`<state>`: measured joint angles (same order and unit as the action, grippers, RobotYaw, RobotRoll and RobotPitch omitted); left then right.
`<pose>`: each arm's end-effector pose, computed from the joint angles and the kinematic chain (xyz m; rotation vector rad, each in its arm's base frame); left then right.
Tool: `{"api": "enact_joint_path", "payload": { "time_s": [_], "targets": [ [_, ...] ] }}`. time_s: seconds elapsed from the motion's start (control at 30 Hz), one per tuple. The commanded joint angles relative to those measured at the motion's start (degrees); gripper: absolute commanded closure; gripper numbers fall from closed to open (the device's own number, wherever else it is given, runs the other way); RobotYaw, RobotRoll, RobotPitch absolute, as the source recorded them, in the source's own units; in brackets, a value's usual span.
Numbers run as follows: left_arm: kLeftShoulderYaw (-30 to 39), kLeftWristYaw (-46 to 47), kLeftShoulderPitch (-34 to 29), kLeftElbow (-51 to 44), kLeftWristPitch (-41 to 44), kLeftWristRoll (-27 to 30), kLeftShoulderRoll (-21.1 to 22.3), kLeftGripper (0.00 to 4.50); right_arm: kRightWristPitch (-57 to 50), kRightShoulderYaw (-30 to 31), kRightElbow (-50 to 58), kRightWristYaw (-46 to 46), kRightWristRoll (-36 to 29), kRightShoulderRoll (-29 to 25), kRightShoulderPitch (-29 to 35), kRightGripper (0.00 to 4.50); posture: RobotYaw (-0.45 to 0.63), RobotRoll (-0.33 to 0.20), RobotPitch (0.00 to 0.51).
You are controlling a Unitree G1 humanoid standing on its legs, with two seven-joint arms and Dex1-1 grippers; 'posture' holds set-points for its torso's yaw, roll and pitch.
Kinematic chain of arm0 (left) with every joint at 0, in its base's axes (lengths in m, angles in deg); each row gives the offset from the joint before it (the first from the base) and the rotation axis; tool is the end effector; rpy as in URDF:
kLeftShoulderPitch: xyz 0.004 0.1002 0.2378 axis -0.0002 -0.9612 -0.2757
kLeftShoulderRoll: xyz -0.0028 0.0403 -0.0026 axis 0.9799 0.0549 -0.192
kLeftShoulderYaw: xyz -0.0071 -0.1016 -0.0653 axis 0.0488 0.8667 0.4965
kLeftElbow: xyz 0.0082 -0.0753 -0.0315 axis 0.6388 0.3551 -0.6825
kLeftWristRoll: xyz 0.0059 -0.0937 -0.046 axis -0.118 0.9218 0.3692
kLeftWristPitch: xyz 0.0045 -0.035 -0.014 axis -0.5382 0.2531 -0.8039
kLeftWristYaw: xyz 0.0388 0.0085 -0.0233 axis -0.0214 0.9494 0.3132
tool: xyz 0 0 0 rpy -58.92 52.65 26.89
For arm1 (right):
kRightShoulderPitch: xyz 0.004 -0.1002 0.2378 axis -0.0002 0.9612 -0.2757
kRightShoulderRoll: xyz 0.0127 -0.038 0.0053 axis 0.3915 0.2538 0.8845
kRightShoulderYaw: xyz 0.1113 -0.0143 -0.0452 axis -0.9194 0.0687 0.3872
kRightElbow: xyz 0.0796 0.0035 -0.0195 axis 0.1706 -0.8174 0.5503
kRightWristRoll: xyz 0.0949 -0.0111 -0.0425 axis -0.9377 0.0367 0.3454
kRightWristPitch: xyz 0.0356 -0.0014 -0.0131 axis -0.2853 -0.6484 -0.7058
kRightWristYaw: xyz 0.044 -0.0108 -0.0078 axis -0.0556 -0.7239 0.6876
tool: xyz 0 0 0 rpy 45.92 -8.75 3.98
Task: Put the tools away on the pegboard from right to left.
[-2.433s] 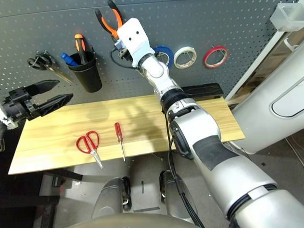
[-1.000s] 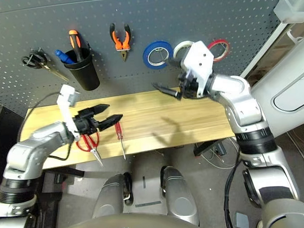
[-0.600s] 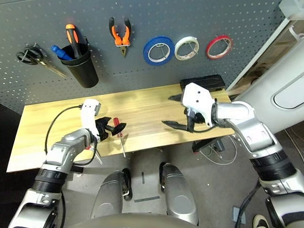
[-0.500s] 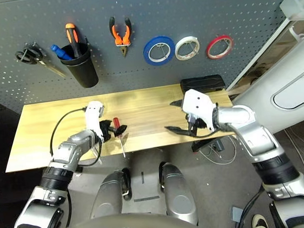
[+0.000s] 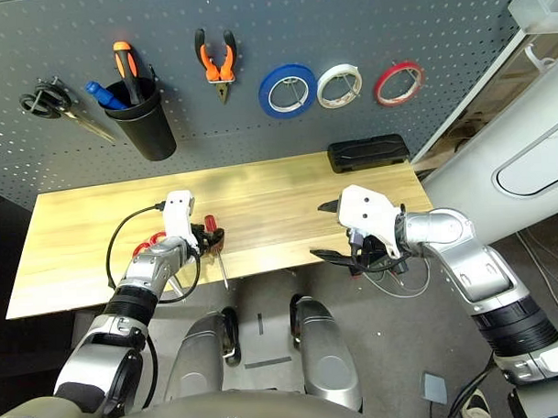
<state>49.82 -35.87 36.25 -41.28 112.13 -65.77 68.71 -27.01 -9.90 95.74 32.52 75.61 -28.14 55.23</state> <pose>0.2796 0.1689 -0.0074 -0.0044 0.7176 -0.2117 0.2405 -0.2333 0.1156 -0.5870 0.2396 1.1554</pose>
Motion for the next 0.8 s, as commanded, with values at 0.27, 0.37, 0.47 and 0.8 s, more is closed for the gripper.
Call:
{"api": "enact_joint_path", "payload": {
  "time_s": [0.27,0.37,0.47,0.8],
  "targets": [
    [2.16,-2.32,-5.91,-23.5,13.66,4.81,-0.54,3.66,4.33,0.68,-6.55,1.35,1.14,1.22,-4.18,0.0,-0.14,0.0,0.197],
    [2.97,-4.55,-7.62,-38.59,19.95,8.76,1.25,3.66,3.74,-0.75,-7.49,5.08,-2.97,1.24,-4.68,0.0,-0.11,0.0,0.191],
    [5.15,-7.59,-7.19,-51.89,26.63,15.34,3.65,3.66,3.3,-3.18,-7.66,8.61,-8.04,1.23,-5.04,0.0,-0.08,0.0,0.18],
    [18.25,-15.04,-0.58,-66.97,41.11,34.85,15.95,3.66,-8.99,-14.16,-4.43,11.31,-25.04,0.84,-7.59,0.0,0.01,0.0,0.127]
  ]
}}
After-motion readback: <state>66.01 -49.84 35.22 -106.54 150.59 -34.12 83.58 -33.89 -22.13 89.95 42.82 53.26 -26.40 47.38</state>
